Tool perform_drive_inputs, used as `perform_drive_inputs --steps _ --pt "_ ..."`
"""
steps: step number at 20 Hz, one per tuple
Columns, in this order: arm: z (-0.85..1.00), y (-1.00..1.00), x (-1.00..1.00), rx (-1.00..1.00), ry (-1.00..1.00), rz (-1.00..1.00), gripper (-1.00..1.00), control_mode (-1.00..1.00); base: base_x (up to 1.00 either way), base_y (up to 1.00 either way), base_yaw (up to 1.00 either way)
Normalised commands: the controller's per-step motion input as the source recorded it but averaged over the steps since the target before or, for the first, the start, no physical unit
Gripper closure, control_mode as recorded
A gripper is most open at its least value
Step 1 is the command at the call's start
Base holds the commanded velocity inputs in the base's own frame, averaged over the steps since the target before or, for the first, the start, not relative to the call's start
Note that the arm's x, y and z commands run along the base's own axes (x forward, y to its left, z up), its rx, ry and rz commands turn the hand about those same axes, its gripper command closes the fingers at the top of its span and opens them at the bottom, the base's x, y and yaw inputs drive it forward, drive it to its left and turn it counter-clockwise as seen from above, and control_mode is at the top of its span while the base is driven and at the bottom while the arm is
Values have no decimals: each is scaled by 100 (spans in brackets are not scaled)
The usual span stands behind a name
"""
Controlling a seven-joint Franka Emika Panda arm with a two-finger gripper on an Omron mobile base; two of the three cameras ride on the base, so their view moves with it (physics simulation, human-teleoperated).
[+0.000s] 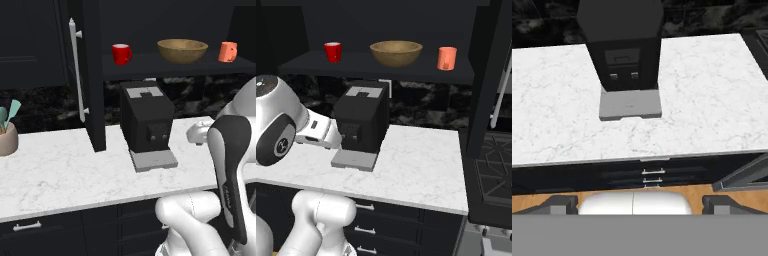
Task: Gather all objects into one cabinet and sort the glasses and bowls to opposite sides.
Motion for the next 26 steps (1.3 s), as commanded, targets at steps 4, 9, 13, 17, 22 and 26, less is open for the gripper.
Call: perform_drive_inputs --steps 4,9,13,17,22,26 --pt "67 0 -26 0 10 0 -100 -100 0 0 0" --pt "7 0 -33 0 1 0 -100 100 -13 0 0" --pt "0 0 0 0 0 0 -100 100 -100 -4 -3" --pt "0 0 0 0 0 0 -100 100 -100 0 -1" --pt "0 0 0 0 0 0 -100 100 -98 8 22" --pt "0 0 0 0 0 0 -100 100 -42 15 81"
